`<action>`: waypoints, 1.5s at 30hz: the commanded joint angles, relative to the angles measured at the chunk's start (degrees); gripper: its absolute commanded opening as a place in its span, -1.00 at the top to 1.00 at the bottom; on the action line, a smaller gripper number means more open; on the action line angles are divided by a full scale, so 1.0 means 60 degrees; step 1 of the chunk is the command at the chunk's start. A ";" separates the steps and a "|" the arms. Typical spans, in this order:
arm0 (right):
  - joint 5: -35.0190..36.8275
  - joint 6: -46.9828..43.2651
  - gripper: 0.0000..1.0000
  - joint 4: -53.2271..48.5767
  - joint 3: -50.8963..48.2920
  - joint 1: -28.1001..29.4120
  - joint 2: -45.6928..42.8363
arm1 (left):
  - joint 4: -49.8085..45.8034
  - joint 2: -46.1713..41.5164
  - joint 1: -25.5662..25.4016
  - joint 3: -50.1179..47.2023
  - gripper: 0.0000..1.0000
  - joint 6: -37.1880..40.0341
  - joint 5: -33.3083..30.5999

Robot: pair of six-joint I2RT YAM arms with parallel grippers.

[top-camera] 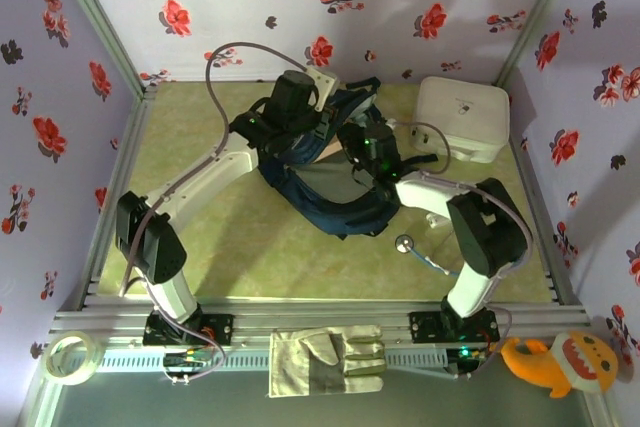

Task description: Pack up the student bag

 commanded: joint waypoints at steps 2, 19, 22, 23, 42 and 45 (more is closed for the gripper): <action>0.0867 0.0692 0.25 0.0781 0.1162 0.0286 0.1163 | 0.1387 -0.0284 0.0161 0.0841 1.00 -0.0607 -0.0189; 0.0156 -0.0305 -0.24 -0.0326 0.0295 0.0074 -0.0250 | 0.1093 -0.0266 0.0796 0.0641 1.00 -0.1173 0.0162; 0.0258 -0.0519 -0.18 -0.0954 0.0056 0.0135 -0.0699 | 0.1126 -0.0207 0.0833 0.0633 1.00 -0.1184 0.0202; 0.0254 -0.0527 -0.15 -0.1027 -0.0001 0.0167 -0.0753 | 0.1138 -0.0194 0.0819 0.0622 1.00 -0.1185 0.0237; -0.0432 -0.0469 0.47 -0.1099 0.1526 0.0448 0.1540 | 0.0977 -0.0167 0.0870 0.0548 1.00 -0.1220 0.0337; -0.0386 -0.0843 0.57 -0.1432 0.2319 0.0418 0.2056 | 0.0953 -0.0129 0.0884 0.0547 1.00 -0.1236 0.0332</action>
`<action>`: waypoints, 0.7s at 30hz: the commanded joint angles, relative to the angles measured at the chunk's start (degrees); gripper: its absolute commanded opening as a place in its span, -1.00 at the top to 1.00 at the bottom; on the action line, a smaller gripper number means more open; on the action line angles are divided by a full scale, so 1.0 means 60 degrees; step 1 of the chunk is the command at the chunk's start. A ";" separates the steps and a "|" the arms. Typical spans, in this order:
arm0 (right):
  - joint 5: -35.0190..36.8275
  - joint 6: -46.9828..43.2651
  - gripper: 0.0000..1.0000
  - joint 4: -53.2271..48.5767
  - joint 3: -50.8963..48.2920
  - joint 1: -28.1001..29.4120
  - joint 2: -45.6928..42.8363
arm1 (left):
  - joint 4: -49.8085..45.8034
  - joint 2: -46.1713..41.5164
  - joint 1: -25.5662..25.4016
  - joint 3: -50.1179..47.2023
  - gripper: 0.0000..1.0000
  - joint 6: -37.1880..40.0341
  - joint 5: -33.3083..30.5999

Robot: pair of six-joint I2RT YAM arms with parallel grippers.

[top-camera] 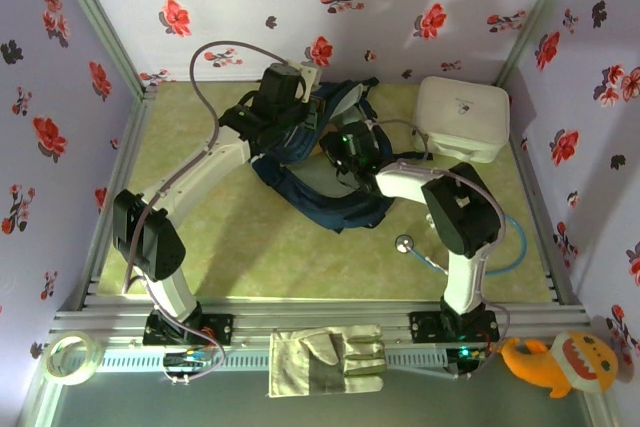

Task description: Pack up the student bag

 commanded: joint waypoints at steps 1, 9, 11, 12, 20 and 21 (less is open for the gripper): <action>0.0030 -0.0494 0.59 -0.0168 0.0956 -0.0007 0.0569 | 0.1147 -0.0134 0.0141 0.0479 1.00 -0.0215 0.0073; -0.0574 -0.0456 0.57 0.0752 0.0712 -0.0286 0.0374 | 0.0910 0.0115 0.0342 0.0432 1.00 -0.0441 0.0052; -0.0557 -0.0549 0.51 0.0820 0.0072 -0.0348 -0.0345 | 0.0917 0.0175 0.0363 0.0358 1.00 -0.0486 0.0078; -0.0483 -0.0611 0.48 0.0810 -0.0368 -0.0374 -0.0789 | 0.0916 0.0203 0.0379 0.0333 1.00 -0.0516 0.0166; 0.0936 -0.0970 0.21 -0.0921 -0.3505 -0.0845 -0.4746 | 0.1031 0.0397 0.0379 -0.0135 0.58 -0.0590 0.2121; 0.1407 -0.1077 0.17 -0.1491 -0.3749 -0.0890 -0.5358 | 0.1067 0.0365 0.0379 -0.0258 0.37 -0.0624 0.2328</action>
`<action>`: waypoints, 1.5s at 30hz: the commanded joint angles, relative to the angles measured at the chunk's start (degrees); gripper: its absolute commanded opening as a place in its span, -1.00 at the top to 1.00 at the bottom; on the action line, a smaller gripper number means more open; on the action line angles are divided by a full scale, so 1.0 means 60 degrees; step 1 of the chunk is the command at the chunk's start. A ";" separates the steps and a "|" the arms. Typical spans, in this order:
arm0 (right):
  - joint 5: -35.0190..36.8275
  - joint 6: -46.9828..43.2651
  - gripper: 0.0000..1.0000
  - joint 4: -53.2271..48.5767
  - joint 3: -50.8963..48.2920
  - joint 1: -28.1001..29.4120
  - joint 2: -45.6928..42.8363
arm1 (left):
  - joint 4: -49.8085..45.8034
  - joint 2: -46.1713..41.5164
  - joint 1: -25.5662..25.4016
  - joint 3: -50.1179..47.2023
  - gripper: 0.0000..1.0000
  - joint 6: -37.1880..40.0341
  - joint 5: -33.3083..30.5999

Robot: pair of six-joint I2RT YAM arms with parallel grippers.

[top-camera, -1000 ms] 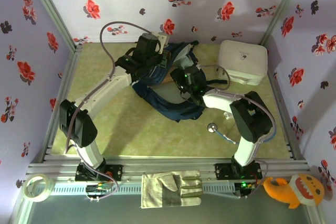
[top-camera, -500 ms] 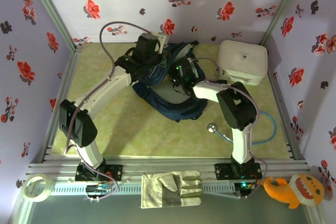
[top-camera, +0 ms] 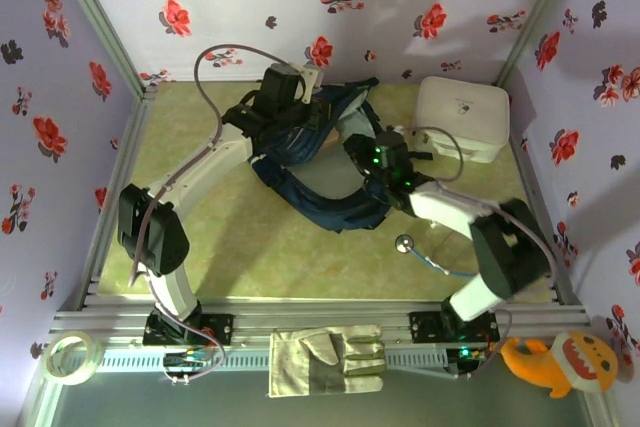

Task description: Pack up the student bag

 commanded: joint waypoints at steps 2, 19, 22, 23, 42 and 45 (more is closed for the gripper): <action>0.2175 -0.0626 0.04 -0.2333 -0.0872 -0.0219 -0.2224 | 0.0851 -0.0086 0.0164 -0.0413 0.01 -0.0261 0.1072; 0.1459 -0.2404 -0.29 -0.4128 -0.0204 -0.0333 -0.3146 | 0.2237 -0.1637 0.2965 -0.5255 -0.51 -0.3817 0.1203; 0.1183 -0.2301 -0.29 -0.4052 -0.0079 -0.0244 -0.2514 | 0.2271 -0.1766 0.3110 -0.5805 -0.45 -0.4054 0.1348; 0.1103 -0.2268 -0.29 -0.3990 -0.0060 -0.0236 -0.2343 | 0.2338 -0.1753 0.3123 -0.5955 -0.43 -0.4161 0.1446; -0.0628 -0.2134 -0.23 -0.2675 0.0674 -0.0356 0.0204 | 0.5250 -0.0593 0.3120 -0.7262 0.12 -0.5823 0.3674; -0.0810 -0.2299 -0.20 -0.2503 0.0938 -0.0482 0.0597 | 0.5620 -0.0304 0.3123 -0.7140 0.23 -0.6020 0.3891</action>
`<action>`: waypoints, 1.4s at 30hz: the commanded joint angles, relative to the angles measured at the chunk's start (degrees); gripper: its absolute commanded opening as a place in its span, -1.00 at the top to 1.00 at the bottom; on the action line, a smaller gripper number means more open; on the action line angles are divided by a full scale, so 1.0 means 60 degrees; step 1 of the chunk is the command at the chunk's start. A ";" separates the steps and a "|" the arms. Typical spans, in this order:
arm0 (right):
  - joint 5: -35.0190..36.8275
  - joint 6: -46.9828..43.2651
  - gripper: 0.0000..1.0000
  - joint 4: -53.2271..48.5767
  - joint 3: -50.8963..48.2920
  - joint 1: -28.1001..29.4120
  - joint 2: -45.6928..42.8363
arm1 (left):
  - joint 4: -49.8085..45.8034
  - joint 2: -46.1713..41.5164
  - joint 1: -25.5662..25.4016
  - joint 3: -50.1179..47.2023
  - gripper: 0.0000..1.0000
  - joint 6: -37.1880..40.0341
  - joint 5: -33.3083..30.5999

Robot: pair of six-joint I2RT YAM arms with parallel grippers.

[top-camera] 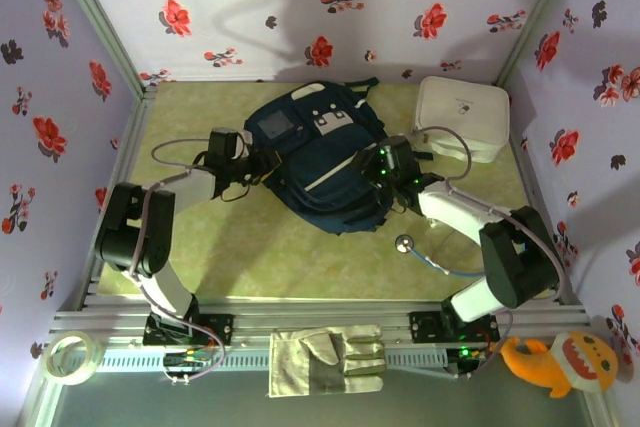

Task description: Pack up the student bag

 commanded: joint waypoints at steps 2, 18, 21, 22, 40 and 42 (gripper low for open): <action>-0.0485 -0.0231 -0.16 0.0694 0.0629 -0.0258 0.0614 | 0.0805 0.0422 -0.0045 0.0261 0.28 -0.0410 0.0540; -0.1424 -0.1777 -0.10 -0.0349 0.4185 -0.0712 0.3116 | 0.1259 0.1113 -0.0002 0.1038 0.57 -0.1120 0.0507; -0.0863 -0.1835 -0.14 -0.0740 0.3844 -0.0772 0.2613 | 0.1380 0.1162 -0.0004 0.1055 0.69 -0.1293 0.0486; -0.0678 -0.1899 -0.15 -0.0933 0.3729 -0.0772 0.2404 | 0.1445 0.1156 0.0001 0.1034 0.75 -0.1372 0.0478; 0.1673 -0.1669 -0.11 -0.2059 0.2519 0.2464 0.0095 | 0.3350 -0.0421 -0.0749 0.0383 1.00 -0.4544 -0.0555; 0.1804 -0.1462 -0.07 -0.1772 0.2503 0.2975 0.0290 | 0.3543 -0.0485 -0.0888 0.0330 1.00 -0.4867 -0.0712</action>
